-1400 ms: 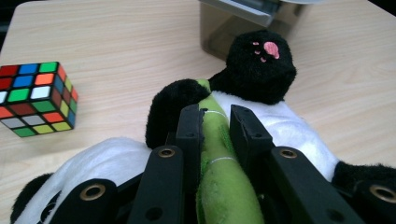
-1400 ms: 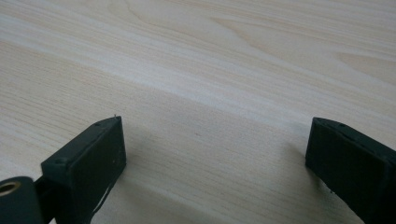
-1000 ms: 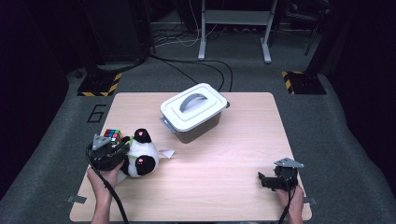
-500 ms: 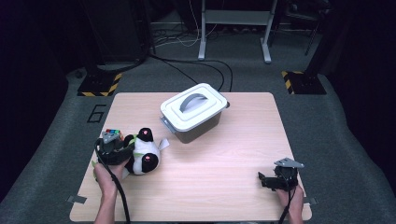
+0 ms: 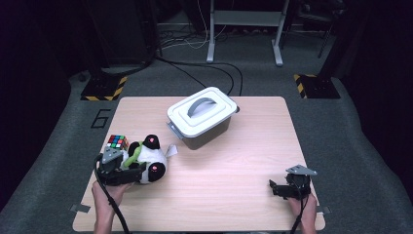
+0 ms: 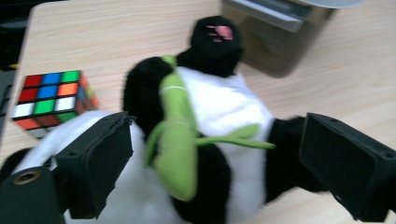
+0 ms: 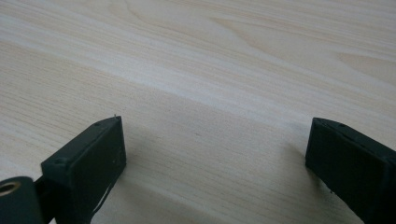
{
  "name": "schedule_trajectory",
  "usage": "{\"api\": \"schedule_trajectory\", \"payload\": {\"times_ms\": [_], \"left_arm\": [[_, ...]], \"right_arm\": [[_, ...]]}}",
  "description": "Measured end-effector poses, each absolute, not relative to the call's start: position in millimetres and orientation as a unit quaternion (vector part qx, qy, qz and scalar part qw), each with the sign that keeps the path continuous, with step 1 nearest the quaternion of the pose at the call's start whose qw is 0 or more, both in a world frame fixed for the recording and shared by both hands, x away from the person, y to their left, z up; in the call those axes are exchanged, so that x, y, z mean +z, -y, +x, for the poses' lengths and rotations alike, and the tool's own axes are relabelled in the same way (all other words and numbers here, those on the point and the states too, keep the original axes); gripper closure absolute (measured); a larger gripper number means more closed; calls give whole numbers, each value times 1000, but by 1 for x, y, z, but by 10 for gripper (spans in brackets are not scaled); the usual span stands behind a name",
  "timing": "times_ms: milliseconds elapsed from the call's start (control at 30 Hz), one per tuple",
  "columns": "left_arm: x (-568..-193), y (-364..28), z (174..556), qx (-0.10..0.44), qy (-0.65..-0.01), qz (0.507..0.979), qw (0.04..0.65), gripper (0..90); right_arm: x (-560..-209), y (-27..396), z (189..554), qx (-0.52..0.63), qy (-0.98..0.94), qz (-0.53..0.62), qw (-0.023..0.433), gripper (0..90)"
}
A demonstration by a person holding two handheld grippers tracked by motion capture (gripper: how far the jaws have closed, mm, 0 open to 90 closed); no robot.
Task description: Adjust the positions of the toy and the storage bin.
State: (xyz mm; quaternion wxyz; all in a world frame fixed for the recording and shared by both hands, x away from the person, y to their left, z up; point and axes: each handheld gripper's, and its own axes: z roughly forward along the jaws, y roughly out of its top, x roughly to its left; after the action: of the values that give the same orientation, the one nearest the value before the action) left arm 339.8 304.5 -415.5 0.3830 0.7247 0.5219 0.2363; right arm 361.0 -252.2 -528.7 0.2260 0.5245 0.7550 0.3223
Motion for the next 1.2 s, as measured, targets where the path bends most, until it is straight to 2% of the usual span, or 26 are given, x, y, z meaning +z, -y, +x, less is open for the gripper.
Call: {"api": "schedule_trajectory", "payload": {"times_ms": [200,633,767,1000,1200], "left_arm": [[-415,-289,326,235,-494,744,384,3],[-412,-263,296,257,-417,769,411,0],[-412,-252,292,249,-398,781,413,0],[-438,-233,296,212,-375,807,404,0],[-474,-219,303,167,-337,847,376,0]], "right_arm": [[-529,252,361,323,-754,525,227,41],[-529,252,361,323,-754,525,227,42],[-529,252,361,323,-754,525,227,42],[-529,252,361,323,-755,525,226,41],[-529,252,361,323,-755,525,226,42]]}}
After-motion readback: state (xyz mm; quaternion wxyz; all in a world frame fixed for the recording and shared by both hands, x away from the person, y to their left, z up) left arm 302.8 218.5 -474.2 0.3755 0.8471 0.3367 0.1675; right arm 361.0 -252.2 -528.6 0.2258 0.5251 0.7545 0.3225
